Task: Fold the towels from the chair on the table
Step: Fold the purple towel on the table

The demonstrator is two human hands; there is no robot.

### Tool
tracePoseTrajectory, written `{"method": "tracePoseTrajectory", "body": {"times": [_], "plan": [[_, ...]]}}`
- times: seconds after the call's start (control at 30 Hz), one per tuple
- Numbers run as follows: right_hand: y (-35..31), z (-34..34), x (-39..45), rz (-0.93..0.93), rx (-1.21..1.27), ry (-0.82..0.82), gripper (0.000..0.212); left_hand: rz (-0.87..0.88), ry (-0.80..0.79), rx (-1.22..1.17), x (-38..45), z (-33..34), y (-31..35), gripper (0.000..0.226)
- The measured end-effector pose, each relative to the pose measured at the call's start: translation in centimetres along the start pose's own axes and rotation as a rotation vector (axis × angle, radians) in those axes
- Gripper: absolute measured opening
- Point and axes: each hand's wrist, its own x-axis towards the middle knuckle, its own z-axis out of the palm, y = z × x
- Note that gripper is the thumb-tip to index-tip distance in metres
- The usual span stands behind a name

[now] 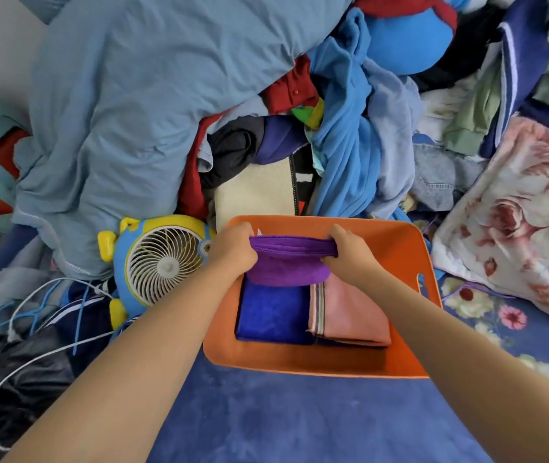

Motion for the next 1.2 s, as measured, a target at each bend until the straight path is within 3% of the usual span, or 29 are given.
{"method": "tracePoseTrajectory", "body": {"times": [0.13,0.2,0.33,0.43,0.57,0.63,0.7,0.8,0.9,1.0,1.2], "plan": [[2.1,3.0,1.4,-0.106,0.132,0.155,0.022,0.088,0.173,-0.111,2.1,2.5,-0.9,0.022],[3.4,5.9,1.3,-0.130,0.104,0.107,0.022,0.149,0.143,-0.096,2.5,4.7,-2.1,0.025],[5.7,11.8,0.7,-0.170,-0.102,-0.205,0.029,0.195,-0.116,0.209,2.1,9.7,-4.5,0.037],[6.3,15.0,0.3,-0.234,-0.282,-0.474,0.040,0.120,-0.342,0.385,1.2,13.5,-5.6,0.045],[6.2,16.0,0.3,-0.235,-0.390,-0.627,0.038,-0.034,-0.624,0.463,1.0,16.3,-7.1,0.049],[6.0,15.7,0.7,-0.225,-0.425,-0.661,0.037,-0.087,-0.677,0.452,1.1,16.4,-7.1,0.046],[5.7,15.4,1.2,-0.152,-0.404,-0.608,0.033,-0.075,-0.605,0.434,1.3,16.2,-6.6,0.048],[5.4,15.1,2.7,0.057,-0.259,-0.332,0.026,-0.063,-0.437,0.377,2.3,16.2,-6.0,0.033],[6.0,15.2,4.9,0.303,-0.058,-0.059,0.042,-0.232,-0.267,0.138,4.4,16.9,-5.8,0.035],[6.7,16.0,6.3,0.500,0.087,-0.013,0.060,-0.381,-0.224,-0.094,6.0,18.0,-5.6,0.035],[8.3,17.3,8.4,0.560,0.209,0.057,0.050,-0.492,-0.138,-0.299,8.6,19.5,-5.7,0.035]]}}
